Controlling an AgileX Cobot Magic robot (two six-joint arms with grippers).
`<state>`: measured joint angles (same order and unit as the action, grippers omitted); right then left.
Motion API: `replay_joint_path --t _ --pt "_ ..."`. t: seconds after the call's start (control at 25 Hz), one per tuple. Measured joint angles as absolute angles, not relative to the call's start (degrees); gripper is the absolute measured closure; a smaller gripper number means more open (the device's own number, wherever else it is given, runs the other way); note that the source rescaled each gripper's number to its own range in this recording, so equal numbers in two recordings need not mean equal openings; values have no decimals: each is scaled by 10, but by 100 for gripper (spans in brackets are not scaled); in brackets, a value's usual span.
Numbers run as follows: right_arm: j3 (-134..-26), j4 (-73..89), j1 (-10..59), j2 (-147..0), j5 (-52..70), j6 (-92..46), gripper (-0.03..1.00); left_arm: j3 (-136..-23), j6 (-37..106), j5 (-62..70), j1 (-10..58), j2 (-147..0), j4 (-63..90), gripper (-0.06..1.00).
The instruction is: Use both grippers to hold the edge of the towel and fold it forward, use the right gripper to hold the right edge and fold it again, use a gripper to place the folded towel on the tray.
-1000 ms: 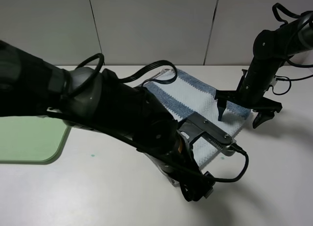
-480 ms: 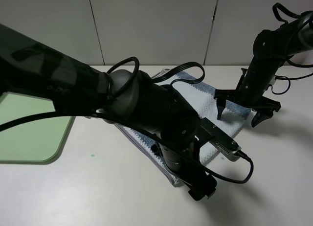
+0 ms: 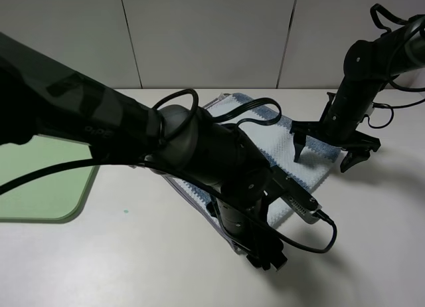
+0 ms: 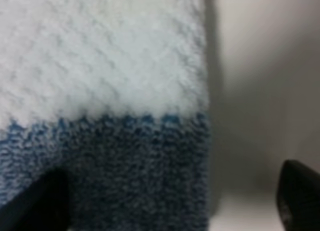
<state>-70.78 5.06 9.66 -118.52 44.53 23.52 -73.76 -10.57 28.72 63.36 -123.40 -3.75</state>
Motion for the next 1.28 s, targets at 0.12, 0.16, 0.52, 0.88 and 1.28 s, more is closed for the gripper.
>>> replay_joint_path --t 0.12,0.16,0.52,0.88,1.28 --pt "-708 51 97 -1185 445 235 -3 -738 -107 284 634 -1235 -40 32" --pt "-708 51 97 -1185 445 235 -3 -738 -107 284 634 -1235 -40 38" --pt "-708 51 97 -1185 445 227 -3 -738 -107 280 634 -1236 -38 83" --pt "-708 51 97 -1185 442 215 31 -738 -107 280 634 -1236 -37 85" --pt "-708 51 97 -1185 434 213 97 -738 -107 279 634 -1236 -37 85"
